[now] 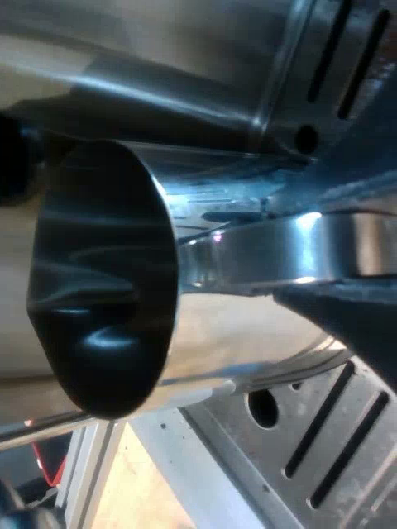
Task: Remove mug from coffee machine
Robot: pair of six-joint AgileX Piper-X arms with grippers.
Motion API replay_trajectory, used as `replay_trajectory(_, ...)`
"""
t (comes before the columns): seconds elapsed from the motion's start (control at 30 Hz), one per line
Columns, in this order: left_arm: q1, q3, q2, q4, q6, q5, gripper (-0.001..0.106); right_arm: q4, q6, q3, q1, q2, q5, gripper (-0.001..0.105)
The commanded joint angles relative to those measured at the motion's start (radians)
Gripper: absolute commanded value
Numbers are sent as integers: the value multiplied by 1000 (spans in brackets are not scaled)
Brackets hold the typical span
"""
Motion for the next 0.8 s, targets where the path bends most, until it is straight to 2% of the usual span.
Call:
replay_trajectory(0.03,-5,-1,0,-20,-12,-6,85,43,-16,-8,7,-42,8,0)
replay_trajectory(0.43,-5,-1,0,-34,-12,-6,85,241,-28,77,53,-230,83,0)
replay_trajectory(0.53,-5,-1,0,-34,-12,-4,85,266,-28,118,70,-284,142,0)
replay_trajectory(0.6,-5,-9,0,-30,-12,33,85,305,-21,144,77,-335,157,0)
replay_trajectory(0.67,-5,-28,0,-4,-12,75,85,348,-15,154,87,-373,161,0)
replay_trajectory(0.73,-5,-40,0,16,-12,83,85,397,-10,156,91,-407,173,0)
replay_trajectory(0.8,-5,-86,0,104,-12,83,85,479,-6,156,100,-471,189,0)
